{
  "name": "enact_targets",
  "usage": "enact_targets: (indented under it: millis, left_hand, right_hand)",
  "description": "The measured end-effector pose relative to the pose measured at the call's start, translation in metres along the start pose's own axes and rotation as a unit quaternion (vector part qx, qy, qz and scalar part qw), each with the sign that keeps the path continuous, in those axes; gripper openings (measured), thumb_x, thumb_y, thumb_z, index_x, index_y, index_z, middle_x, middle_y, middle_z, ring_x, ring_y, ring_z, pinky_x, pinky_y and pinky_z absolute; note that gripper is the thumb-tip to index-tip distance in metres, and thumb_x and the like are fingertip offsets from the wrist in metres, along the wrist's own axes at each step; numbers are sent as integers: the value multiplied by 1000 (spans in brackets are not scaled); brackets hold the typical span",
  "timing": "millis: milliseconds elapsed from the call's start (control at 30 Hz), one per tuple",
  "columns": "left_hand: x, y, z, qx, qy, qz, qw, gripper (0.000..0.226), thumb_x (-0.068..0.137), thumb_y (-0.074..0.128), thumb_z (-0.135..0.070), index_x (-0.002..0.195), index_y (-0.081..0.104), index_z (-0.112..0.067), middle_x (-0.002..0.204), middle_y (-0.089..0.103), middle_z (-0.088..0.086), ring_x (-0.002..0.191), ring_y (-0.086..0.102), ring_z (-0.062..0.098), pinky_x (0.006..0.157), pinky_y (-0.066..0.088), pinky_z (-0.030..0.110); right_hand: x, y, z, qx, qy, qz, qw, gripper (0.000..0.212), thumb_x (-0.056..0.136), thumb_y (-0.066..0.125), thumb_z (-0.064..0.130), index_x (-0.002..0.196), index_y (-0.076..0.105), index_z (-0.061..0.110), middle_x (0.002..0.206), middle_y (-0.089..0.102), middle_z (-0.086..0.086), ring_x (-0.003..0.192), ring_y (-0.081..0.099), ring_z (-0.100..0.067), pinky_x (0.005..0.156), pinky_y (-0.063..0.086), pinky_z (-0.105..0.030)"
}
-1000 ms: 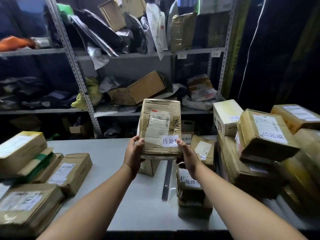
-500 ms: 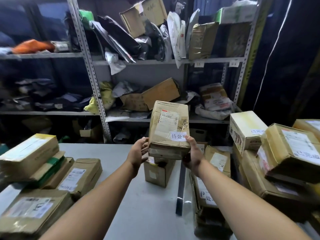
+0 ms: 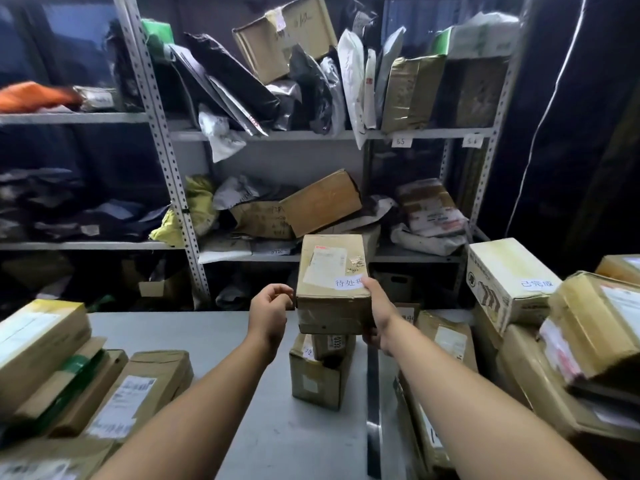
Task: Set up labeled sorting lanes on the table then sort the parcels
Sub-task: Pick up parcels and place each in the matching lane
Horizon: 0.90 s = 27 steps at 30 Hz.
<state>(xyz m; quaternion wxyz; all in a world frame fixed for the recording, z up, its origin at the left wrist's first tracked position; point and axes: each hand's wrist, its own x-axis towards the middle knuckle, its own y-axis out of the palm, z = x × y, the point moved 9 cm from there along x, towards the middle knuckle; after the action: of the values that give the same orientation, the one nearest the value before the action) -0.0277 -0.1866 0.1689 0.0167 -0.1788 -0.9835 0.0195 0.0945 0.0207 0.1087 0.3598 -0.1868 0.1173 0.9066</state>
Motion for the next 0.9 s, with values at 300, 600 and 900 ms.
enact_targets:
  millis: [300,600,900]
  left_hand:
    - [-9,0,-4,14,19,-13,1000,25,88,44,7,81,63,-6,80,59,12,76,50,21,62,40,30]
    - [-46,18,-13,4,20,2,1000,25,88,44,9,79,62,-5,81,62,10,74,53,18,58,40,25]
    - [-90,30,-7,-20,9,-7,1000,23,89,45,8,80,61,-7,74,57,5,67,50,15,54,39,20]
  right_hand:
    - [-8,-1,9,-71,-9,-19,997,73,91,31,83,108,72,24,116,71,-4,102,64,-21,96,48,-36]
    - [-33,-14,8,-96,-47,-61,992,94,70,42,88,130,62,19,124,65,-5,108,60,-28,99,52,-47]
    - [-71,-39,11,-132,-135,-111,976,75,77,47,75,125,59,18,121,61,-6,108,60,-29,93,53,-45]
